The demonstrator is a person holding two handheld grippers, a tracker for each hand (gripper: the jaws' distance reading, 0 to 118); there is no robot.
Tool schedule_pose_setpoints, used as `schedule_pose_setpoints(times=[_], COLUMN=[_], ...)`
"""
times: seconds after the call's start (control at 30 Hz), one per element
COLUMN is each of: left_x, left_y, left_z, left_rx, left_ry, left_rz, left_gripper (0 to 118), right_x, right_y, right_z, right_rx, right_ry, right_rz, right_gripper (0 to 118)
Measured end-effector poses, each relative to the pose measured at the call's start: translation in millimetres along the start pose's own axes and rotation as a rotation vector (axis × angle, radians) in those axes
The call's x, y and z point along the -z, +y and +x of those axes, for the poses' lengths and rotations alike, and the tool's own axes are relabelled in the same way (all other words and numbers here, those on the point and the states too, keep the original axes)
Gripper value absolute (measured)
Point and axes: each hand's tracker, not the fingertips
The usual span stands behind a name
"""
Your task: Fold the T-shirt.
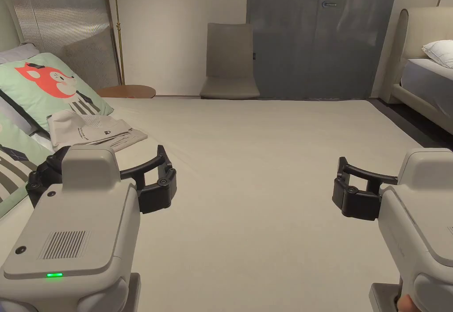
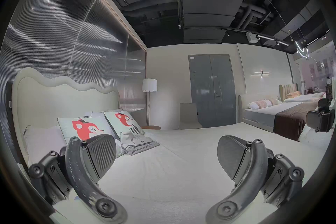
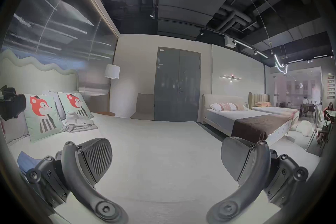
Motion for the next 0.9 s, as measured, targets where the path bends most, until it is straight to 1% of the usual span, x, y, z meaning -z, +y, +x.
schedule_pose_setpoints(times=[0.1,0.13,0.17,0.2,0.27,0.3,0.37,0.43,0.47,0.67,0.9], left_x=[-0.9,-1.0,-1.1,-1.1,-1.4,-1.6,-2.0,-2.5,-2.8,-3.1,-3.9], left_y=[1.3,1.9,2.8,3.6,4.7,5.2,6.1,6.8,6.9,5.8,4.4], left_z=[-0.7,-1.0,-1.5,-1.9,-2.2,-2.3,-2.2,-2.3,-2.3,-2.0,0.6], left_rx=[0.001,0.000,-0.001,-0.003,-0.005,-0.003,-0.001,0.000,0.000,-0.001,0.008], left_ry=[0.002,0.002,0.002,0.001,0.001,0.000,0.000,-0.003,-0.005,-0.016,-0.027], left_rz=[0.004,0.004,0.004,0.002,0.004,0.004,0.006,0.007,0.007,-0.001,-0.005], left_gripper=[111,111,111,111,111,111,111,111,111,111,111], right_x=[-3.5,-4.6,-5.8,-5.9,-4.5,-4.1,-4.1,-3.0,-2.9,-2.4,-2.6], right_y=[3.2,4.0,4.0,4.1,4.7,4.2,4.4,5.6,5.7,8.8,9.2], right_z=[-0.2,-1.7,-3.6,-5.4,-8.1,-9.0,-5.3,-1.2,0.1,2.3,3.5], right_rx=[0.000,-0.005,-0.017,-0.028,-0.059,-0.072,-0.053,0.032,0.055,0.052,0.059], right_ry=[0.020,0.005,-0.050,-0.082,-0.122,-0.124,-0.082,-0.040,-0.031,-0.009,-0.015], right_rz=[-0.003,-0.004,0.011,0.013,-0.001,0.003,-0.003,-0.032,-0.034,-0.025,-0.039], right_gripper=[118,118,118,118,118,118,118,118,118,118,118])
